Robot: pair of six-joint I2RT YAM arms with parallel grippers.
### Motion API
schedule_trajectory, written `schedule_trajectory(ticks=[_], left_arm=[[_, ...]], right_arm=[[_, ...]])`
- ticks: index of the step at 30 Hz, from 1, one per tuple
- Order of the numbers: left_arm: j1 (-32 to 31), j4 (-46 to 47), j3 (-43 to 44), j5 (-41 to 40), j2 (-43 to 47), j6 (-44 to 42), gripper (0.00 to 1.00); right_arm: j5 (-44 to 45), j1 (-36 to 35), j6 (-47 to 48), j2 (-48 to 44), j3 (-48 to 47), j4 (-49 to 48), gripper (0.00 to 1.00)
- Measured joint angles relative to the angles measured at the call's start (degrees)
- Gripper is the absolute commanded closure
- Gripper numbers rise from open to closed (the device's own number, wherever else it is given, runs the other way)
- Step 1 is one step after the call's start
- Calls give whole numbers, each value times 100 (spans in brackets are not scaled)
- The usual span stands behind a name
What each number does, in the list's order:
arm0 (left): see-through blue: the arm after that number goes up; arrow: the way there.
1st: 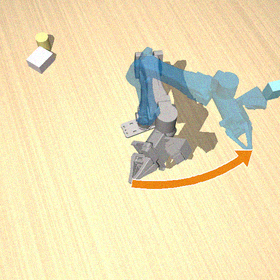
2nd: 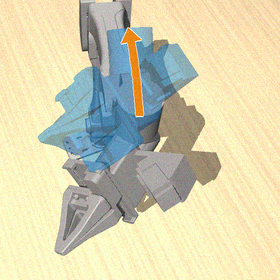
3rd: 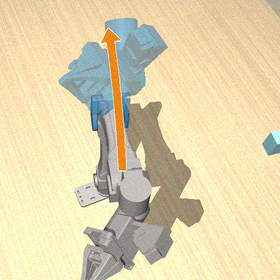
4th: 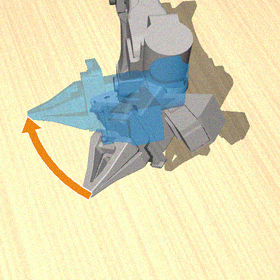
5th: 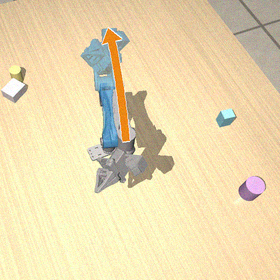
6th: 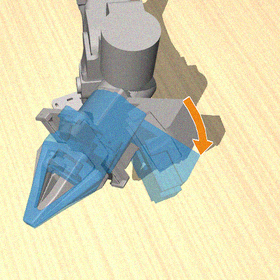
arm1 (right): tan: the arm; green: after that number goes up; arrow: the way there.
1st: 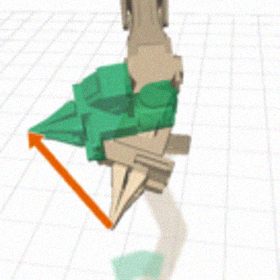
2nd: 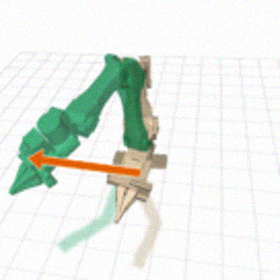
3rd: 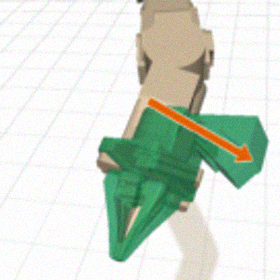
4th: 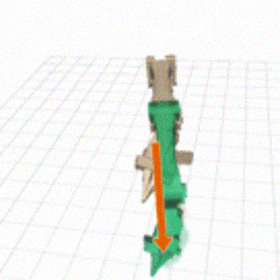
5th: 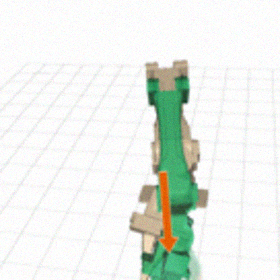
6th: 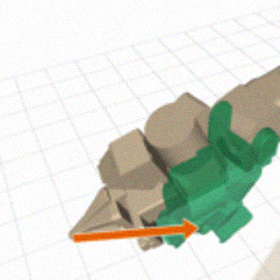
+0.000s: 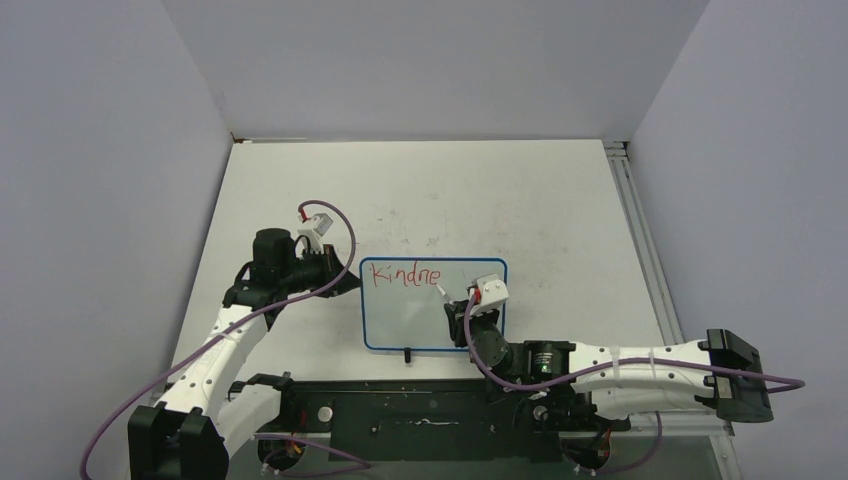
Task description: Write a sentence on the whiteboard
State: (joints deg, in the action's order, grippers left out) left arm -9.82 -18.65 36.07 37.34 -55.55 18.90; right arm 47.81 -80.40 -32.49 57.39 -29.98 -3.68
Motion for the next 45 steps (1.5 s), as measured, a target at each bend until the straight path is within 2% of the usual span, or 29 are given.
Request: schedule_trajectory(ticks=[14, 29, 45], left_arm=[[0, -2, 0, 46, 0, 0, 100], [0, 0, 0, 48, 0, 0, 100], [0, 0, 0, 46, 0, 0, 100]], right_arm=[[-13, -208, 623, -487, 33, -11, 95], [382, -208, 664, -433, 9, 79, 95], [426, 55, 743, -424, 9, 28, 95]])
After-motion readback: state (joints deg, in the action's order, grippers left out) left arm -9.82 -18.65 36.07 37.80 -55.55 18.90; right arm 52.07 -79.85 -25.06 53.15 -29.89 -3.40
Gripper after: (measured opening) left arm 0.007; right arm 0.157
